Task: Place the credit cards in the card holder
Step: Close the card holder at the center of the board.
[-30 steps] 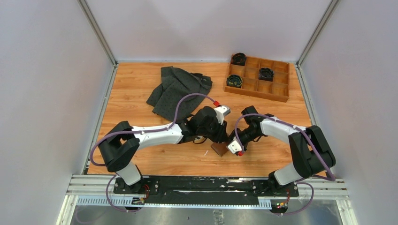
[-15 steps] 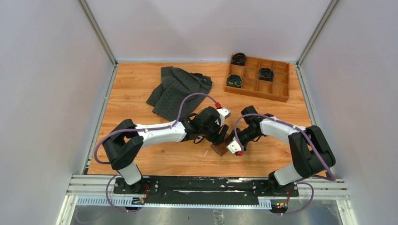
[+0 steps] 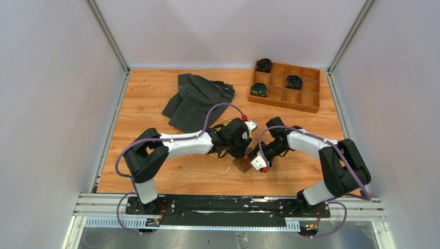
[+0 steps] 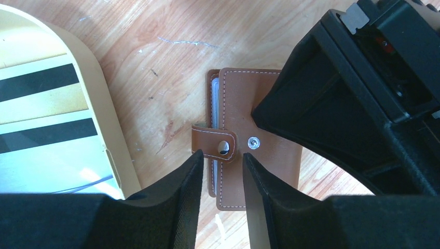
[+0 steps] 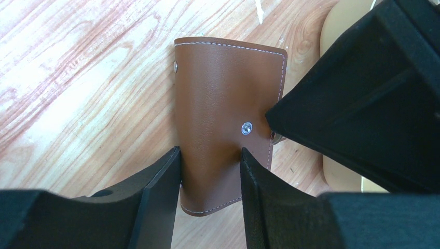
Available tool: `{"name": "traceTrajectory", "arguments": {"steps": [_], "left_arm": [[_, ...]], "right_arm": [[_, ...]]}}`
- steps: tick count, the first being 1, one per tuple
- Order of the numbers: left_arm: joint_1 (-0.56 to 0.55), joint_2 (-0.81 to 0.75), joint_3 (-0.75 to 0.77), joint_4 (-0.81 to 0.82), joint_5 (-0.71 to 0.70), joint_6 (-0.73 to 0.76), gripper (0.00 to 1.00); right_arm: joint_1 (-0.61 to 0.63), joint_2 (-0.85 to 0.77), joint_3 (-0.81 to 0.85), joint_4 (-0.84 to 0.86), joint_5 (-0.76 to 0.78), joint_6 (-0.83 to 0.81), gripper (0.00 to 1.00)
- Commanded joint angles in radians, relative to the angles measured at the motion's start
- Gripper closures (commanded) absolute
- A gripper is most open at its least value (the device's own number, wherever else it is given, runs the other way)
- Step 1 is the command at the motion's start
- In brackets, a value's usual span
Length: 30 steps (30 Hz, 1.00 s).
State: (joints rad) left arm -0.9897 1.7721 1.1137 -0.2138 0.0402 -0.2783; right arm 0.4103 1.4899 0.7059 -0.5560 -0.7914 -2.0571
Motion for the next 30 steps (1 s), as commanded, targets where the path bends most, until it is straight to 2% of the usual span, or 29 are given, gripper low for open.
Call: {"name": "traceTrajectory", "arguments": {"steps": [1,14,17,22,24,30], "left_arm": [[0.0,0.015,0.024,-0.009,-0.002,0.01,0.64],[0.012,0.042,0.036,0.006,0.008,0.005,0.7],[0.015,0.047,0.036,0.013,0.015,0.004,0.76],[0.021,0.052,0.036,0.016,0.022,0.001,0.97],[0.023,0.047,0.031,0.022,0.021,-0.001,1.0],[0.023,0.005,-0.004,0.057,0.066,0.013,1.0]], "right_arm": [[0.021,0.068,-0.045,-0.043,0.211,0.041,0.55],[0.022,0.07,-0.042,-0.044,0.213,0.046,0.55],[0.022,0.072,-0.04,-0.045,0.215,0.048,0.56],[0.024,0.074,-0.04,-0.045,0.214,0.051,0.56],[0.024,0.073,-0.039,-0.047,0.214,0.051,0.56],[0.025,0.073,-0.037,-0.048,0.216,0.056,0.57]]}}
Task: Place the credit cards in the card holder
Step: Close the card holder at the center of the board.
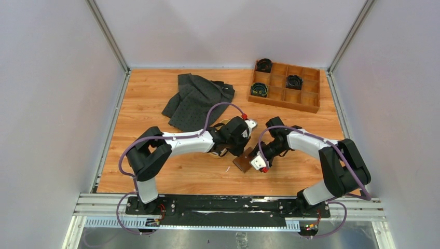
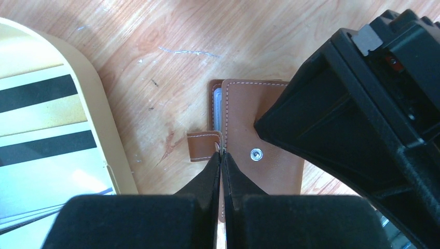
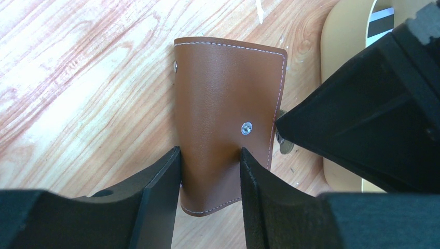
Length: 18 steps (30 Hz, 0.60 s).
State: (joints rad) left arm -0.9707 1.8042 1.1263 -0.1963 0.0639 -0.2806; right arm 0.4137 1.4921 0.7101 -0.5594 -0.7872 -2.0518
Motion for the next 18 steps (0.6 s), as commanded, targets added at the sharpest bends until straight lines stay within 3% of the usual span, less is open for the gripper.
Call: {"name": "traceTrajectory", "arguments": {"steps": [1,18], "left_arm": [[0.004,-0.031,-0.02,0.042,0.051,0.022,1.0],[-0.034,-0.016,0.028,-0.046,0.138,0.098,1.0]], "right_arm": [[0.022,0.072,-0.042,-0.045,0.213,0.05,0.57],[0.025,0.077,-0.035,-0.046,0.217,0.065,0.59]]}}
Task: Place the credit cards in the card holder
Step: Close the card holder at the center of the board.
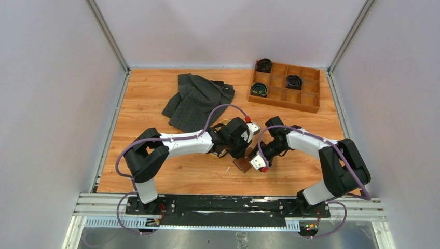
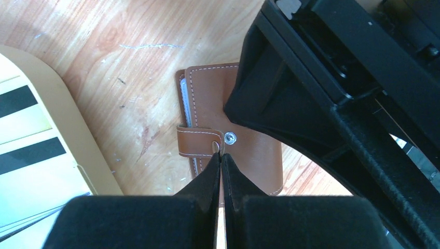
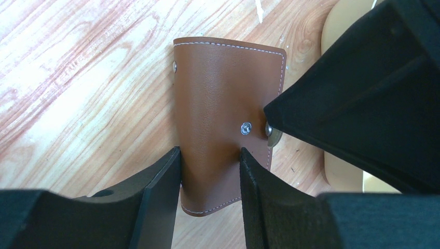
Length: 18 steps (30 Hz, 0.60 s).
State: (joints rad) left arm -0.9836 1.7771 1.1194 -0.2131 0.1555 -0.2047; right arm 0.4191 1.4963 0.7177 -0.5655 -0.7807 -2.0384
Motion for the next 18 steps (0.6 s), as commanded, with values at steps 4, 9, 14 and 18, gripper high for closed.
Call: {"name": "traceTrajectory", "arguments": {"steps": [4,9,14,18], "left_arm": [[-0.024,0.022,0.041,-0.031,0.059,0.024,1.0],[-0.026,0.031,0.045,-0.03,0.075,0.028,1.0],[-0.027,0.049,0.049,-0.021,0.077,0.018,1.0],[-0.027,0.06,0.054,-0.017,0.078,0.014,1.0]], "right_arm": [[0.023,0.074,-0.043,-0.04,0.21,0.053,0.59],[0.023,0.076,-0.043,-0.04,0.213,0.055,0.59],[0.023,0.076,-0.041,-0.04,0.213,0.056,0.6],[0.024,0.076,-0.043,-0.039,0.214,0.056,0.6]]}}
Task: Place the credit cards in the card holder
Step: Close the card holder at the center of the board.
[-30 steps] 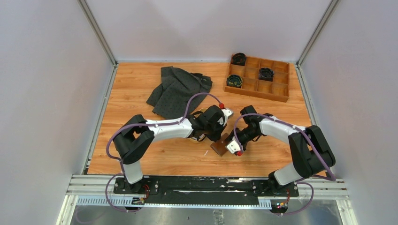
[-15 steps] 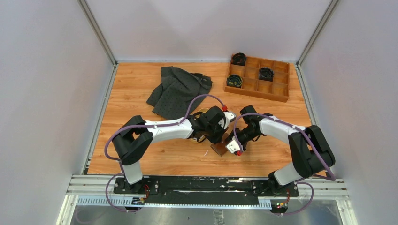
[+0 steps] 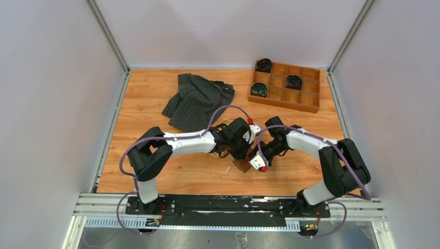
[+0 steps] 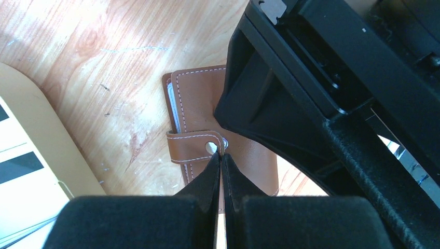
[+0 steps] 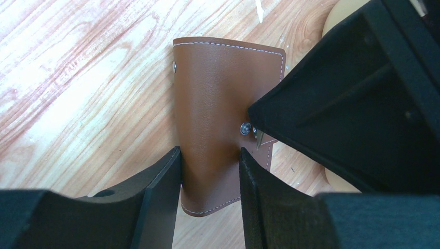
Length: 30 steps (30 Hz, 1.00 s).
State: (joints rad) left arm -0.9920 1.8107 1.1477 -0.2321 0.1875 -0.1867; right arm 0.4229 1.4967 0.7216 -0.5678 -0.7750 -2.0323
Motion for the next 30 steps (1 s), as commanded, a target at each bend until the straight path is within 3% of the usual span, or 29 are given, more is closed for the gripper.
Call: {"name": "traceTrajectory", "arguments": {"steps": [1,30], "left_arm": [[-0.019,0.027,0.027,0.002,0.048,-0.003,1.0],[-0.014,0.121,0.055,-0.075,0.1,-0.076,1.0]], "right_arm": [[0.02,0.074,-0.045,-0.038,0.208,0.052,0.6],[0.023,0.086,-0.039,-0.036,0.213,0.066,0.6]]}}
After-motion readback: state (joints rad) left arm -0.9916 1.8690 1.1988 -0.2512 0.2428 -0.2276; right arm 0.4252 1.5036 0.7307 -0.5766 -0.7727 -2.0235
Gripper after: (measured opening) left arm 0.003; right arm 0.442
